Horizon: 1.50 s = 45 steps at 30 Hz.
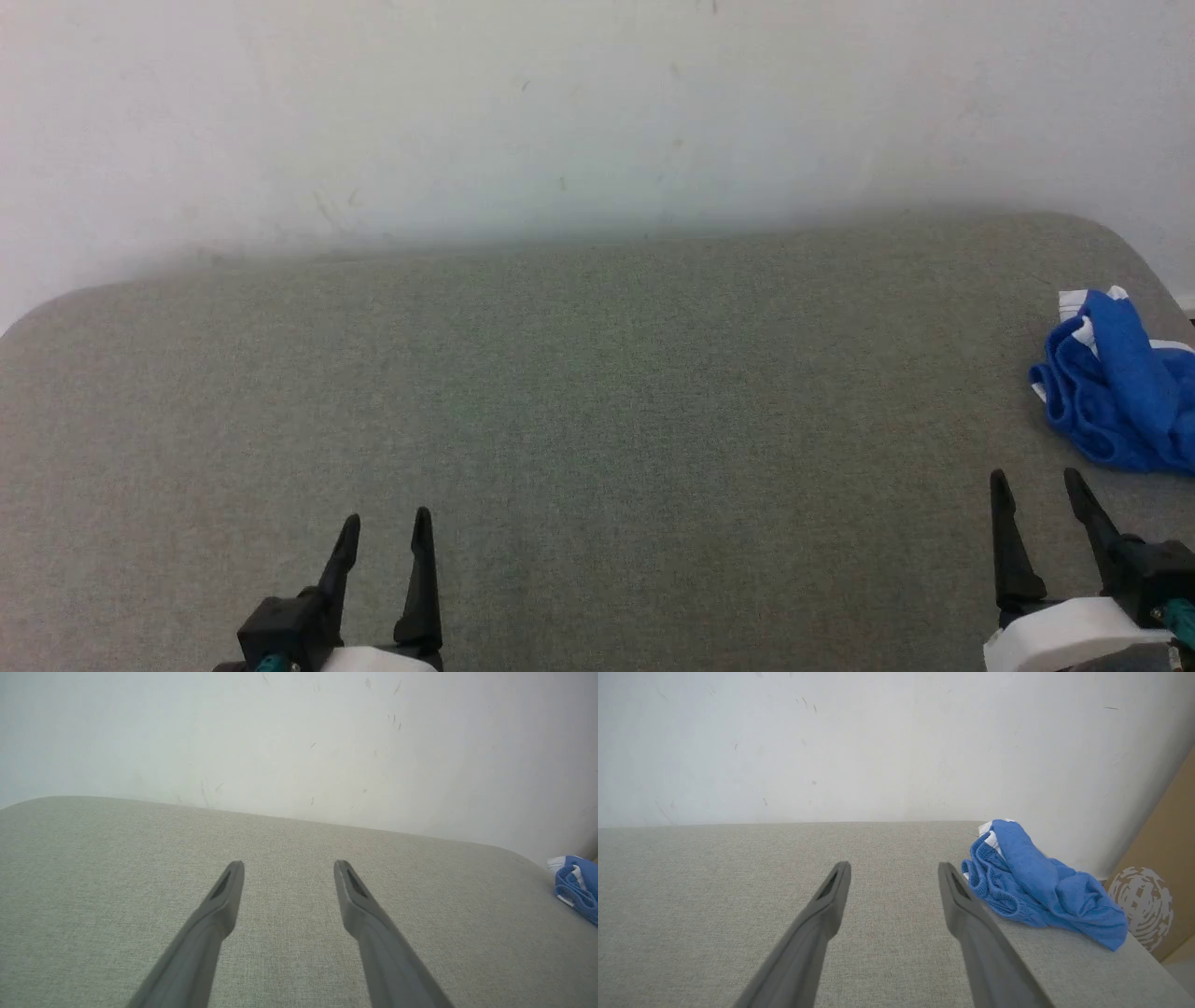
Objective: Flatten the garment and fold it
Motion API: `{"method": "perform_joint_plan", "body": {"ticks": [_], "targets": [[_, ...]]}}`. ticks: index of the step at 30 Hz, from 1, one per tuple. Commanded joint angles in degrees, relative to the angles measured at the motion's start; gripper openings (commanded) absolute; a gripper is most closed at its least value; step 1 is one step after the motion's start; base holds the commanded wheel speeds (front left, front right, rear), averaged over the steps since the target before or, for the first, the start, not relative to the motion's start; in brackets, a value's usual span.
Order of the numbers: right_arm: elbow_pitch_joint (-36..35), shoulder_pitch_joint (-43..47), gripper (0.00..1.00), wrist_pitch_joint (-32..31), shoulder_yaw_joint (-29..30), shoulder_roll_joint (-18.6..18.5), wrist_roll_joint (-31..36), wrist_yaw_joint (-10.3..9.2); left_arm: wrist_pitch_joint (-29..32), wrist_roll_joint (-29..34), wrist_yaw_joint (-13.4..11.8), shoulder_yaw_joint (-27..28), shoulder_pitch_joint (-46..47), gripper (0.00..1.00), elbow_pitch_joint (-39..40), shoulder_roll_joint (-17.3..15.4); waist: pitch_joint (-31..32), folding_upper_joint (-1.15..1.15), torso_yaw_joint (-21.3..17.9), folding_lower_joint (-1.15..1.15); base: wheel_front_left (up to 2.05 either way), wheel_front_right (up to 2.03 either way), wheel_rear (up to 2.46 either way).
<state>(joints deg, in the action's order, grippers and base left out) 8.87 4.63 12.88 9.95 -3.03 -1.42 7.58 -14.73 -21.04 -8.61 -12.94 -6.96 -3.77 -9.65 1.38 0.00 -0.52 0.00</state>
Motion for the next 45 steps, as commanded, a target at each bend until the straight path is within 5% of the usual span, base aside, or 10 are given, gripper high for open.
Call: {"method": "perform_joint_plan", "body": {"ticks": [1,7,8,45], "targets": [[0.2,-0.9,1.0,0.4,-0.1,0.1,0.4,-0.09,-0.3,0.5,0.5,0.5,-0.5,1.0,-0.3,0.3,-0.2,0.0,0.1,0.0,0.0,0.0,0.0],[0.9,-1.3,1.0,0.8,-0.4,0.1,0.1,-0.09,-0.3,1.3,1.8,2.3,-0.5,1.0,-0.7,1.7,-0.5,0.0,0.3,0.0,0.0,0.0,0.0],[0.8,-0.8,0.0,0.3,-0.4,0.0,0.0,0.0,0.0,0.9,1.5,2.1,0.0,0.0,-0.6,1.6,-0.5,0.0,0.3,0.0,0.0,0.0,0.0],[-1.8,-1.8,0.0,-3.3,-3.0,0.0,0.4,-0.02,4.0,6.3,3.4,5.0,1.9,0.0,0.6,3.0,-0.7,0.0,0.3,0.0,0.0,0.0,0.0]]}}
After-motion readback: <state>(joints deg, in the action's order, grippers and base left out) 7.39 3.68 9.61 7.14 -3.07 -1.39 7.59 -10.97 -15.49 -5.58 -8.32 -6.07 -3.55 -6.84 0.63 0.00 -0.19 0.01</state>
